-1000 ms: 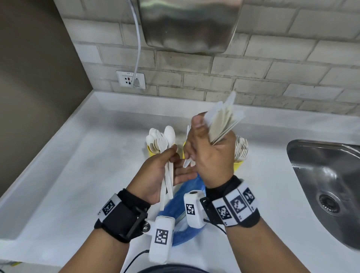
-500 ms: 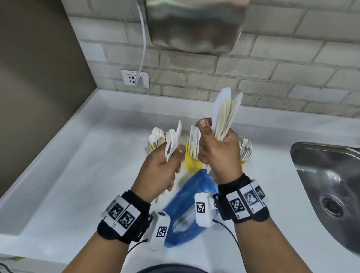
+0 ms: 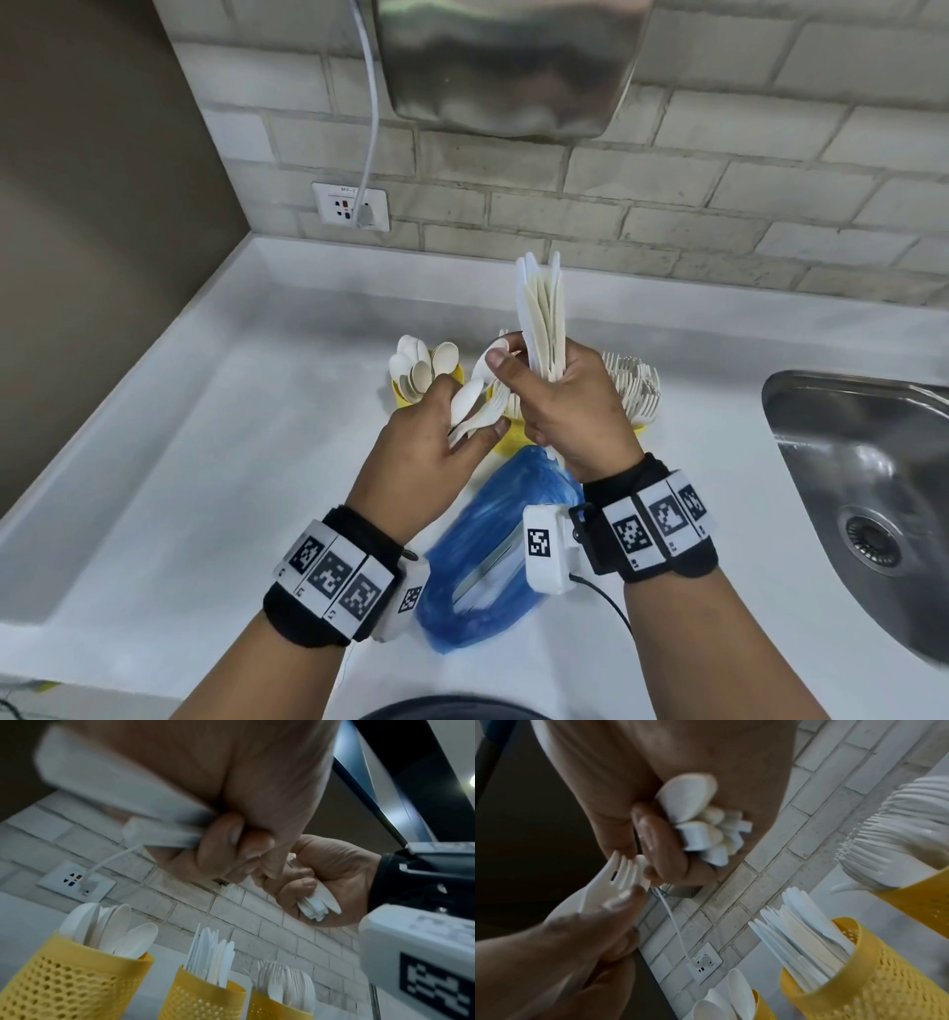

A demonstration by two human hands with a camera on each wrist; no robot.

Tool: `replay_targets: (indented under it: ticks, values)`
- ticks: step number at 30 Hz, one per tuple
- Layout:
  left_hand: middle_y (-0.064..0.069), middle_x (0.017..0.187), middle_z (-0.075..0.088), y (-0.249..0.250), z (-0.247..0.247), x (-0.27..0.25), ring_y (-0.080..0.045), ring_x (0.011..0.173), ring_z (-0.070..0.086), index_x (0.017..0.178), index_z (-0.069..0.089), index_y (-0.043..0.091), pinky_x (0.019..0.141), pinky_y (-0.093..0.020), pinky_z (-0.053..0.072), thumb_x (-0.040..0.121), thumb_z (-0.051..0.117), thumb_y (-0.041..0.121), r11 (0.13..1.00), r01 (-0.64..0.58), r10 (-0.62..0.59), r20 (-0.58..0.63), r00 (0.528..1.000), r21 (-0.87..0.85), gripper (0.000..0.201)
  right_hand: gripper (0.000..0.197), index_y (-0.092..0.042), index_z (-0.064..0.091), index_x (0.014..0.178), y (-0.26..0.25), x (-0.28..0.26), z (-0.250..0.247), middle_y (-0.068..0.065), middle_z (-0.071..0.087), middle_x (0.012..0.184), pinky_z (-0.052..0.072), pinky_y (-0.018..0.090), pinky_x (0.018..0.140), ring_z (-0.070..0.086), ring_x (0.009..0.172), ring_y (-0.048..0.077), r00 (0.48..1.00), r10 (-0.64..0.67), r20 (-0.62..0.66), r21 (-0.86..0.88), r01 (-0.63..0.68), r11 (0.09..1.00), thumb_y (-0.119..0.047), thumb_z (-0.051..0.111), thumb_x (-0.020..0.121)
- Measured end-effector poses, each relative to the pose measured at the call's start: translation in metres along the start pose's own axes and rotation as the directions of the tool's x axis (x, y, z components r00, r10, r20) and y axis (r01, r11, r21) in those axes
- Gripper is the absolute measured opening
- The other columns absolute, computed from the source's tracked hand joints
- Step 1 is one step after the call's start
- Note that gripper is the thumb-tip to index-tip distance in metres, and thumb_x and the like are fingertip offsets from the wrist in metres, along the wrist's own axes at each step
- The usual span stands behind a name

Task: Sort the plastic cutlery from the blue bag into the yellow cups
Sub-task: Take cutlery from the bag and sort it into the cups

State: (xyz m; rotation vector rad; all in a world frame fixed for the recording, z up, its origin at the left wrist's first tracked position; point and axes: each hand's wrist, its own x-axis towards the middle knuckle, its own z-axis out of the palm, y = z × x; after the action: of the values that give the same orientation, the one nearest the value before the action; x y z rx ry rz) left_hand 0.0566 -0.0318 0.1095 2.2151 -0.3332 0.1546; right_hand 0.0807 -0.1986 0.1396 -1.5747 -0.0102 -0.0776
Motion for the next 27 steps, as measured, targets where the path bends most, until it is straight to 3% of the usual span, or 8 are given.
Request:
replay_targets:
  ticks: [2,5,8,14,18,22,24,27]
  values:
    - [0.014,0.079,0.063,0.003,-0.002,-0.001,-0.002,0.074,0.061,0.093,0.045,0.036,0.06,-0.013,0.042,0.095,0.067,0.046,0.999,0.001,0.001,0.048,0.999,-0.053,0.024,0.004,-0.016,0.073,0.093,0.002,0.003,0.0,-0.01,0.065,0.063,0.041,0.017,0.051,0.055,0.046,0.002,0.998,-0.032,-0.049,-0.077,0.029,0.997,-0.014,0.071,0.094]
    - [0.005,0.085,0.066,0.004,-0.005,-0.001,-0.007,0.074,0.06,0.106,0.054,0.029,0.063,-0.015,0.044,0.097,0.064,0.042,0.985,0.01,0.012,0.12,0.993,-0.174,0.019,0.01,-0.016,0.076,0.093,0.006,0.005,0.0,-0.001,0.076,0.081,0.052,0.022,0.066,0.069,0.068,0.009,0.987,-0.118,-0.106,-0.188,0.096,0.978,-0.009,0.069,0.093]
    - [0.0,0.079,0.064,0.006,-0.008,-0.003,-0.008,0.057,0.048,0.109,0.058,0.025,0.054,-0.016,0.039,0.105,0.052,0.036,0.938,0.089,-0.03,0.176,0.984,-0.335,0.013,0.011,-0.017,0.076,0.094,0.01,0.006,0.0,0.0,0.078,0.09,0.054,0.023,0.081,0.073,0.087,0.013,0.976,-0.191,-0.104,-0.258,0.158,0.953,-0.009,0.069,0.093]
    - [-0.012,0.076,0.063,0.009,-0.009,-0.002,-0.021,0.06,0.045,0.108,0.063,0.013,0.047,-0.026,0.035,0.109,0.038,0.042,0.828,0.241,-0.19,0.152,0.97,-0.506,0.038,0.006,-0.018,0.077,0.093,0.01,0.003,-0.002,0.002,0.076,0.085,0.054,0.032,0.079,0.07,0.082,0.019,0.956,-0.29,-0.051,-0.375,0.251,0.892,-0.018,0.071,0.094]
    - [0.002,0.072,0.062,0.01,-0.009,0.0,-0.012,0.061,0.057,0.106,0.062,0.015,0.047,-0.022,0.039,0.109,0.037,0.041,0.786,0.301,-0.256,0.159,0.953,-0.539,0.036,0.008,-0.017,0.076,0.092,0.008,0.0,0.0,-0.002,0.074,0.081,0.054,0.039,0.074,0.069,0.077,0.017,0.938,-0.339,0.079,-0.432,0.338,0.836,-0.023,0.071,0.095]
    - [0.0,0.066,0.06,0.016,-0.01,-0.002,-0.007,0.046,0.05,0.112,0.063,0.027,0.043,-0.022,0.035,0.109,0.031,0.047,0.78,0.288,-0.237,0.164,0.958,-0.555,0.038,0.007,-0.019,0.077,0.094,0.007,-0.002,0.006,-0.004,0.074,0.076,0.057,0.04,0.072,0.071,0.074,0.013,0.934,-0.348,0.079,-0.42,0.348,0.838,-0.023,0.071,0.095]
    - [-0.003,0.068,0.058,0.016,-0.01,-0.003,-0.005,0.046,0.049,0.127,0.061,0.036,0.044,-0.019,0.035,0.105,0.031,0.058,0.745,0.32,-0.261,0.186,0.947,-0.585,0.044,0.007,-0.019,0.076,0.097,0.008,-0.004,0.011,-0.005,0.074,0.075,0.058,0.04,0.072,0.072,0.073,0.012,0.939,-0.329,0.102,-0.41,0.341,0.846,-0.023,0.07,0.095]
    - [0.0,0.073,0.054,0.018,-0.011,-0.004,-0.009,0.055,0.051,0.125,0.063,0.04,0.044,-0.015,0.037,0.101,0.038,0.06,0.724,0.332,-0.238,0.233,0.943,-0.604,0.04,0.009,-0.019,0.074,0.097,0.011,-0.004,0.015,-0.002,0.073,0.076,0.057,0.041,0.071,0.071,0.073,0.016,0.941,-0.327,0.085,-0.402,0.332,0.853,-0.026,0.069,0.095]
